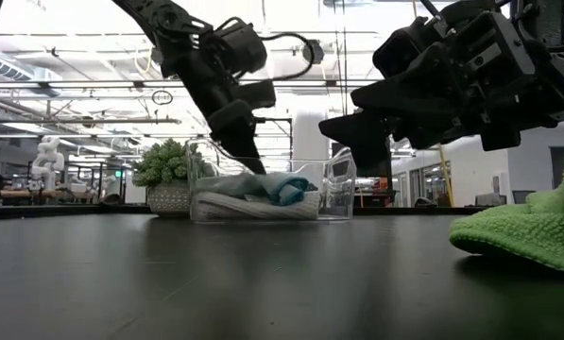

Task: Fold microfiber towels
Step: Put the folded blue towel into the transparent bin, then fold the green towel

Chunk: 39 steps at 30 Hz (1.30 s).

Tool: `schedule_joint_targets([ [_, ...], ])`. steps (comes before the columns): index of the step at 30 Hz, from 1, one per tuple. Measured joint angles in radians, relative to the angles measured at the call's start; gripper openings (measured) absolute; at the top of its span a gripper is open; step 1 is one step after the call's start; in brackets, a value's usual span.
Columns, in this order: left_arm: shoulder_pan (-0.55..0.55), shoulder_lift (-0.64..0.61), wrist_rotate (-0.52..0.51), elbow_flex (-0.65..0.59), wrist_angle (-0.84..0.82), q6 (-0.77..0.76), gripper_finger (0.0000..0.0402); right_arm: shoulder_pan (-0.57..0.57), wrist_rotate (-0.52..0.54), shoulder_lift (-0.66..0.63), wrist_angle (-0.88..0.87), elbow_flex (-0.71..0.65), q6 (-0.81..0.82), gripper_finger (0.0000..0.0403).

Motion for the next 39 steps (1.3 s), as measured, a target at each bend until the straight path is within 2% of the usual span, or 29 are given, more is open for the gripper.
schedule_joint_targets([
  [10,-0.043,0.015,-0.015,0.0,0.007,0.065,0.0085,0.0,0.0,0.0,-0.007,0.0,0.0,0.0222],
  [15,-0.08,-0.009,-0.135,-0.001,0.029,0.105,0.0085,0.0,0.0,0.0,-0.014,0.0,0.0,0.0222],
  [19,-0.117,-0.079,-0.234,-0.001,0.063,0.146,0.0085,0.0,0.0,0.0,-0.017,0.0,0.0,0.0222],
  [24,-0.176,-0.224,-0.246,-0.001,0.05,0.125,0.0085,0.0,0.0,0.0,-0.035,0.0,-0.002,0.0222],
  [30,-0.345,-0.389,-0.235,-0.007,0.033,0.132,0.0085,0.001,0.0,0.0,-0.061,0.0,-0.003,0.0222],
  [37,-0.577,-0.533,-0.383,-0.055,0.046,0.119,0.0085,0.033,0.001,-0.036,-0.052,-0.002,-0.024,0.0222],
  [39,-0.645,-0.574,-0.447,-0.099,0.066,0.11,0.0085,0.057,0.037,-0.079,-0.063,-0.016,-0.045,0.0222],
])
